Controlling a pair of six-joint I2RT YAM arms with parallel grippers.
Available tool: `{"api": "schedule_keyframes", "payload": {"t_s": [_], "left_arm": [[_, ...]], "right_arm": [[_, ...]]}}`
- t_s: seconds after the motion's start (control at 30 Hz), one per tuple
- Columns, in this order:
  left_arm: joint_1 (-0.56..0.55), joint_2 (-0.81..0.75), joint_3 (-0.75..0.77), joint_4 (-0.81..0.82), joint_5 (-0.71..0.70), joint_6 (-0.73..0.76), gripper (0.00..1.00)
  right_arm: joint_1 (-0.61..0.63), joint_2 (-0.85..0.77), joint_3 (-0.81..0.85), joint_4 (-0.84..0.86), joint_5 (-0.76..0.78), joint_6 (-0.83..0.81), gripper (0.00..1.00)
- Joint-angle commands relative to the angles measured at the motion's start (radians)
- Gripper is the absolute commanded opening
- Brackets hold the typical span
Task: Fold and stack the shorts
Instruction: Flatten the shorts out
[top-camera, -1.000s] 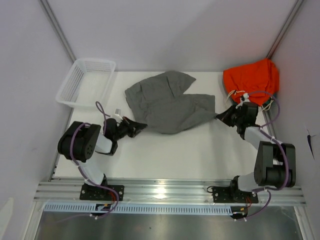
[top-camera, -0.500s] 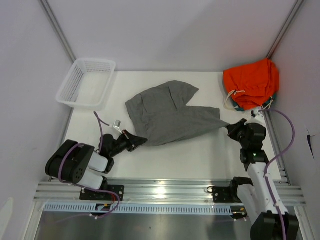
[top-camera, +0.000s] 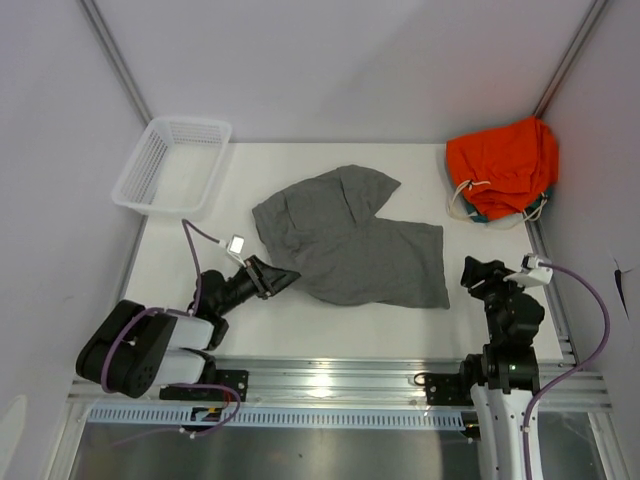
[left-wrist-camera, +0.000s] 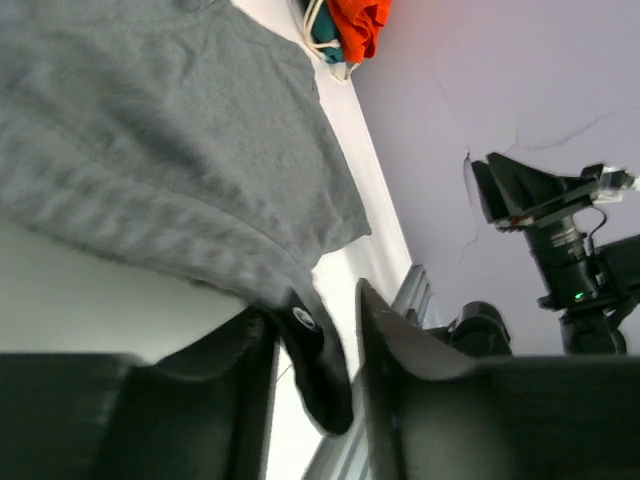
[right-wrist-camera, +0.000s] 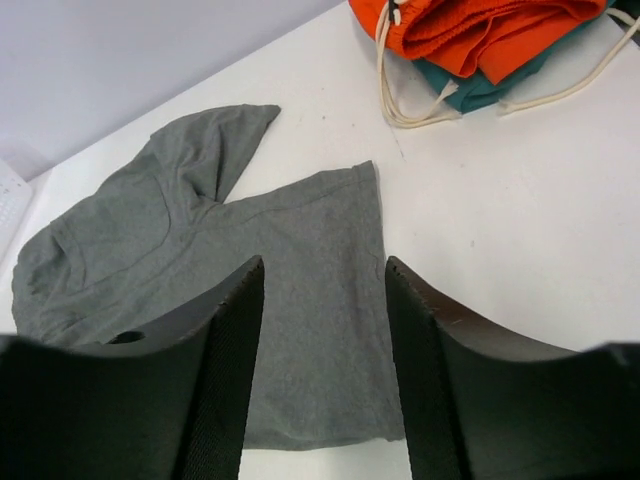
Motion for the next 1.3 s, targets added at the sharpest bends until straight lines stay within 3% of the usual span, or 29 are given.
{"api": "schedule_keyframes", "payload": {"t_s": [0.0,0.1,0.23,0.27,0.33,0.37,0.4,0.47,0.5,0.63,0.8,0.93,1.0,1.27], "left_arm": [[-0.021,-0.056,-0.275,0.405,0.019,0.070,0.58],[-0.024,-0.151,-0.274,0.304,0.045,0.094,0.71],[-0.026,-0.362,-0.272,0.105,0.047,0.132,0.76],[-0.026,-0.487,-0.271,0.039,0.032,0.140,0.76],[-0.026,-0.644,-0.230,-0.225,0.015,0.178,0.77],[-0.026,-0.821,-0.219,-0.342,-0.007,0.195,0.77],[-0.027,-0.912,-0.199,-0.582,-0.022,0.214,0.78],[-0.029,-1.175,-0.116,-0.810,-0.062,0.283,0.80],[-0.030,-1.251,-0.069,-1.024,-0.126,0.303,0.84],[-0.029,-1.471,0.030,-1.334,-0.283,0.339,0.90],[-0.029,-1.247,0.091,-1.309,-0.300,0.337,0.92],[-0.027,-0.818,0.203,-1.230,-0.291,0.336,0.92],[-0.020,-0.682,0.281,-1.215,-0.304,0.333,0.93],[0.095,-0.458,0.496,-1.270,-0.387,0.327,0.96]], "right_arm": [[0.005,0.000,0.008,-0.009,0.027,-0.007,0.55],[0.005,0.053,0.010,0.039,0.006,0.002,0.56],[0.008,0.168,0.027,0.114,-0.042,0.020,0.58],[0.010,0.217,0.030,0.131,-0.054,0.026,0.58],[0.013,0.266,0.030,0.177,-0.083,0.040,0.59],[0.019,0.291,0.030,0.192,-0.091,0.054,0.59],[0.022,0.337,0.033,0.215,-0.096,0.062,0.59],[0.037,0.380,0.042,0.253,-0.109,0.075,0.59],[0.045,0.401,0.044,0.267,-0.114,0.077,0.59],[0.114,0.509,0.047,0.353,-0.108,0.100,0.59],[0.250,0.681,0.131,0.401,-0.014,0.097,0.59],[0.283,0.891,0.278,0.407,-0.079,0.091,0.55],[0.283,1.033,0.389,0.389,-0.121,0.085,0.56],[0.271,1.457,0.766,0.329,-0.197,0.100,0.56]]}}
